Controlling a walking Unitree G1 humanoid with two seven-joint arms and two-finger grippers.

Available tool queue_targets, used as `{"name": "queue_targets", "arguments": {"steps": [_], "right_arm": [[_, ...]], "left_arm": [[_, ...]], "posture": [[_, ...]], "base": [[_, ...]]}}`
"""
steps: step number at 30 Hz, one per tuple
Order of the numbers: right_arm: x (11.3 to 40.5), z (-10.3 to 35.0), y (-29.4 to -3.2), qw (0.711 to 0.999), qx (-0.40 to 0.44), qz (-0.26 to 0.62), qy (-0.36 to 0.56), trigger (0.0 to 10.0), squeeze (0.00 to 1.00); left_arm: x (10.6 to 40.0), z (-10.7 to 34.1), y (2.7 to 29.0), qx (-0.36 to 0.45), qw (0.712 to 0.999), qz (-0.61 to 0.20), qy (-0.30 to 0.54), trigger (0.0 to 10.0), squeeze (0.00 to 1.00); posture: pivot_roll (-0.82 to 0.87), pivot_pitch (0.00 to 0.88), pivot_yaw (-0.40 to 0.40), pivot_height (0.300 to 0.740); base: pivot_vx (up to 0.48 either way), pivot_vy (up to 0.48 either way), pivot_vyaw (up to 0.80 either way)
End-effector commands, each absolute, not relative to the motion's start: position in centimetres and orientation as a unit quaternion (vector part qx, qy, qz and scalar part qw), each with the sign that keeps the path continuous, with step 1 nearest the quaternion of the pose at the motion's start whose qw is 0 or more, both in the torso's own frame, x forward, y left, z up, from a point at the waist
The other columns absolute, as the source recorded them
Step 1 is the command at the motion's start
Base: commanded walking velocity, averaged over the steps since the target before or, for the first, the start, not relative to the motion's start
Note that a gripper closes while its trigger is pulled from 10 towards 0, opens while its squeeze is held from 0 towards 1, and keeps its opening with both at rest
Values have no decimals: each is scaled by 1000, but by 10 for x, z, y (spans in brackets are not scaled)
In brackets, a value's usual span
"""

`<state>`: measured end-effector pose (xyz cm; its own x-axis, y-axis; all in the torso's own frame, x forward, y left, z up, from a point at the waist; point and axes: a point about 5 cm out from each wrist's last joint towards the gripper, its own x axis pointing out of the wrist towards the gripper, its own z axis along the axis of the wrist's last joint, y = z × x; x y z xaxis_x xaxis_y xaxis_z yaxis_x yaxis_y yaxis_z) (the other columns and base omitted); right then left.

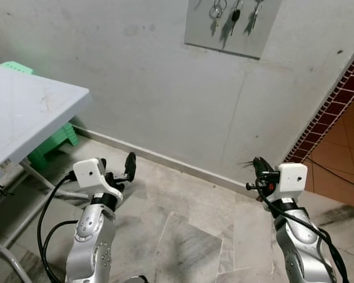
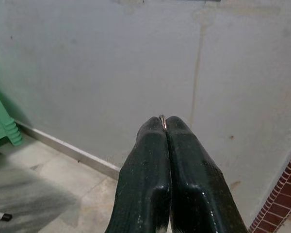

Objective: Hang keys on a hook

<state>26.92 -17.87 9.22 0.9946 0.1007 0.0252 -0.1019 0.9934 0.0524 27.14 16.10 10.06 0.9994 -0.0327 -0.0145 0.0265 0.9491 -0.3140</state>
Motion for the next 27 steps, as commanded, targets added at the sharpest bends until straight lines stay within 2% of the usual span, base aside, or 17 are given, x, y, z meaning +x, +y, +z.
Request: {"name": "queue_targets", "arguments": {"steps": [1, 8, 10, 14, 18, 27], "right_arm": [[268, 97, -182, 998, 30, 44, -19, 10000, 0], [267, 97, -188, 999, 31, 39, -18, 10000, 0], [267, 96, -199, 999, 38, 18, -19, 10000, 0], [266, 96, -204, 999, 40, 13, -24, 10000, 0], [266, 100, -201, 999, -4, 36, -35, 10000, 0], [268, 100, -196, 998, 11, 41, -36, 10000, 0]], "left_arm": [[271, 100, 161, -153, 988, -15, 18, 10000, 0], [271, 101, 162, -139, 990, -19, 11, 10000, 0], [270, 103, 162, -108, 994, -33, 3, 10000, 0], [268, 107, 161, -63, 997, -47, -12, 10000, 0], [267, 108, 154, -30, 996, -81, -14, 10000, 0], [271, 108, 156, -65, 995, -70, -8, 10000, 0]], "posture": [[10, 101, -66, 740], [10, 103, -66, 740], [9, 111, -62, 740], [9, 112, -60, 740], [9, 115, -55, 740], [11, 110, -52, 740]], "base": [[0, 0, 0], [0, 0, 0], [0, 0, 0], [0, 0, 0], [0, 0, 0], [0, 0, 0]]}}
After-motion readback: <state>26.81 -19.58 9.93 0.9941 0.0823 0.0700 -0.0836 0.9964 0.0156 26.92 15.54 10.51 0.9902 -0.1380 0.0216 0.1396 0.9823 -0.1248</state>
